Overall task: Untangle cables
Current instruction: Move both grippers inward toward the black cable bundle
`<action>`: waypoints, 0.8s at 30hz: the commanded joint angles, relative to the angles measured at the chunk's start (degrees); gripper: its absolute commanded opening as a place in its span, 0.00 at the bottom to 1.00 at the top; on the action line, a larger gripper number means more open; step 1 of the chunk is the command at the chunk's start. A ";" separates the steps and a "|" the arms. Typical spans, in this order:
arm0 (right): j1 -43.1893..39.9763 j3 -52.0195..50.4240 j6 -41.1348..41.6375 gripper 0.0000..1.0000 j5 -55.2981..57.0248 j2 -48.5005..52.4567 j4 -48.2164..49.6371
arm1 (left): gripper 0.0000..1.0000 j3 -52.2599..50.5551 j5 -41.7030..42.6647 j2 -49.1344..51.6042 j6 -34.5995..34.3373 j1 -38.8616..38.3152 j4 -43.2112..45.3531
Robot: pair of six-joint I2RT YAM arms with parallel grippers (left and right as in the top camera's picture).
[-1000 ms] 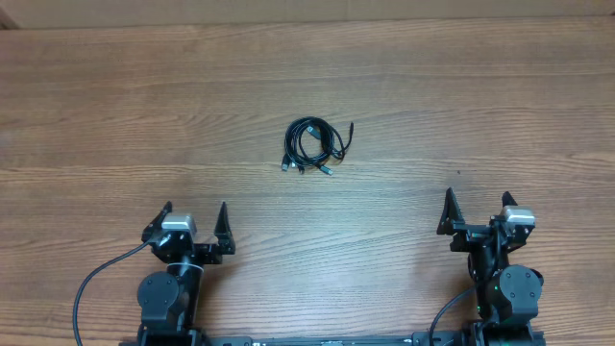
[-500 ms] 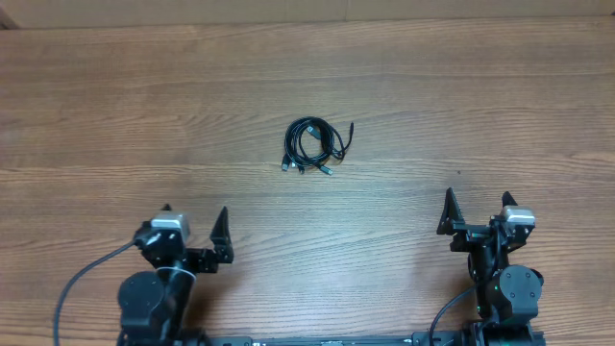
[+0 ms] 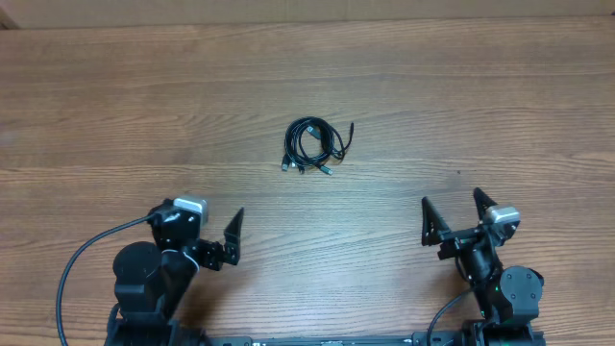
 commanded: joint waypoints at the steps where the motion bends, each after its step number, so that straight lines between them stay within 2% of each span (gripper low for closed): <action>1: -0.31 1.64 0.76 1.00 -5.38 0.46 -2.29 | 1.00 2.29 7.19 -0.07 3.69 0.57 0.94; 9: -0.31 16.55 0.63 1.00 2.80 7.82 -16.02 | 1.00 8.09 2.27 5.99 0.83 0.55 -5.99; 13: -0.31 24.26 1.70 1.00 2.58 15.61 -19.21 | 1.00 12.92 1.92 12.31 -0.52 0.42 -7.87; 17: -0.31 33.73 1.68 1.00 2.54 25.64 -26.38 | 1.00 20.63 1.68 19.17 -0.44 -1.11 -11.19; 20: -0.31 38.86 1.75 1.00 0.26 32.26 -29.59 | 1.00 26.99 1.68 23.58 -0.46 -3.21 -12.70; 24: -0.33 40.48 1.64 1.00 -7.80 38.27 -28.20 | 1.00 37.09 -1.60 29.62 -2.45 -7.85 -15.02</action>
